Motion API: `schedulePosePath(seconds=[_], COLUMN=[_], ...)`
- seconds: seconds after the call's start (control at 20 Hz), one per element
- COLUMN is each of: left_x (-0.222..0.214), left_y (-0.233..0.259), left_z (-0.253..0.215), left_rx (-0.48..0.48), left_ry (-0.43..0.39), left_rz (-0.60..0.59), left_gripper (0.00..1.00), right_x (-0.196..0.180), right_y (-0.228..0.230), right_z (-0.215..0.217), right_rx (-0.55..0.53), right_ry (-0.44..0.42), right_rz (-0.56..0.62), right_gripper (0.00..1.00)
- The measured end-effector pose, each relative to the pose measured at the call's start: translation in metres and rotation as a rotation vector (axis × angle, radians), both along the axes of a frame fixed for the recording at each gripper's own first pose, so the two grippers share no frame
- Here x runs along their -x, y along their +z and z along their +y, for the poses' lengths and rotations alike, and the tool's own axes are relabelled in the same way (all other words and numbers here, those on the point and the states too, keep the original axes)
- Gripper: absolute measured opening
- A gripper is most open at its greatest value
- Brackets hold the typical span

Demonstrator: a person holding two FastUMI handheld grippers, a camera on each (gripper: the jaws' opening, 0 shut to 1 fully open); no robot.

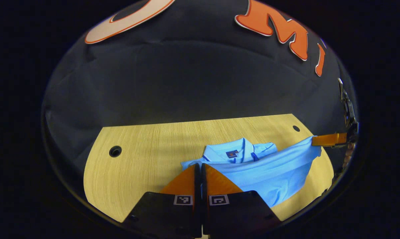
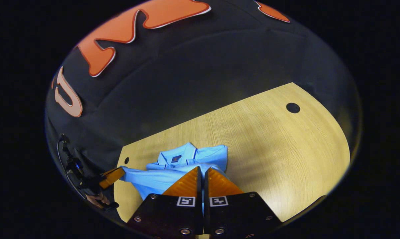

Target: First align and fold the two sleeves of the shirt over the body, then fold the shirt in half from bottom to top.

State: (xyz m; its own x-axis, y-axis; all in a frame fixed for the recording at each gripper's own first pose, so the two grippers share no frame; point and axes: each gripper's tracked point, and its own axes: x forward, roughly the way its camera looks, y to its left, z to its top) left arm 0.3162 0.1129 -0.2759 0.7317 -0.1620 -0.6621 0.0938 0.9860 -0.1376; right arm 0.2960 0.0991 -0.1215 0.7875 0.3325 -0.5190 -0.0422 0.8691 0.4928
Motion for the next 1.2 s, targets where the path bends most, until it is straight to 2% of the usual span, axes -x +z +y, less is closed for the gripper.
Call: schedulePosePath(seconds=[0.15, 0.25, 0.3, 0.35, 0.4, 0.45, 0.5, 0.55, 0.6, 0.65, 0.9, 1.05, 1.2], left_x=[-0.022, -0.019, -0.019, -0.019, -0.019, -0.016, -0.01, -0.005, -0.001, 0.007, 0.055, 0.085, 0.124], left_y=[-0.012, -0.023, -0.025, -0.02, -0.015, -0.003, 0.005, 0.015, 0.024, 0.038, 0.089, 0.115, 0.152], left_z=[-0.001, -0.005, -0.009, -0.012, -0.011, -0.011, -0.007, -0.007, -0.004, -0.001, -0.003, -0.011, -0.02], left_rx=[-0.036, -0.05, -0.041, -0.025, -0.019, -0.009, -0.006, 0.0, -0.01, -0.021, -0.055, -0.061, -0.065], left_ry=[-0.014, -0.047, -0.054, -0.05, -0.039, -0.029, -0.019, -0.018, 0.002, 0.011, 0.054, 0.069, 0.085], left_rz=[-0.017, 0.032, 0.041, 0.033, 0.018, -0.002, -0.015, -0.024, -0.044, -0.07, -0.168, -0.223, -0.303], left_gripper=[0.04, 0.04, 0.06, 0.14, 0.17, 0.34, 0.51, 0.67, 0.84, 1.0, 1.0, 1.0, 1.0], right_x=[-0.031, -0.035, -0.031, -0.027, -0.028, -0.026, -0.023, -0.017, -0.008, 0.002, 0.057, 0.09, 0.134], right_y=[-0.005, -0.011, -0.009, -0.008, -0.009, 0.0, 0.003, 0.009, 0.014, 0.02, 0.033, 0.044, 0.071], right_z=[0.004, 0.011, 0.012, 0.01, 0.008, 0.003, 0.01, 0.01, 0.006, 0.0, -0.03, -0.047, -0.062], right_rx=[0.019, -0.012, -0.031, -0.02, 0.007, 0.037, 0.049, 0.053, 0.062, 0.074, 0.16, 0.232, 0.293], right_ry=[-0.024, -0.024, -0.011, -0.001, 0.003, 0.012, 0.01, 0.014, 0.013, 0.004, -0.021, -0.036, -0.046], right_rz=[-0.001, 0.035, 0.051, 0.054, 0.039, 0.002, -0.025, -0.041, -0.05, -0.071, -0.153, -0.217, -0.333], right_gripper=[0.02, 0.02, 0.02, 0.06, 0.09, 0.09, 0.41, 0.49, 0.51, 0.65, 0.87, 0.92, 0.94])
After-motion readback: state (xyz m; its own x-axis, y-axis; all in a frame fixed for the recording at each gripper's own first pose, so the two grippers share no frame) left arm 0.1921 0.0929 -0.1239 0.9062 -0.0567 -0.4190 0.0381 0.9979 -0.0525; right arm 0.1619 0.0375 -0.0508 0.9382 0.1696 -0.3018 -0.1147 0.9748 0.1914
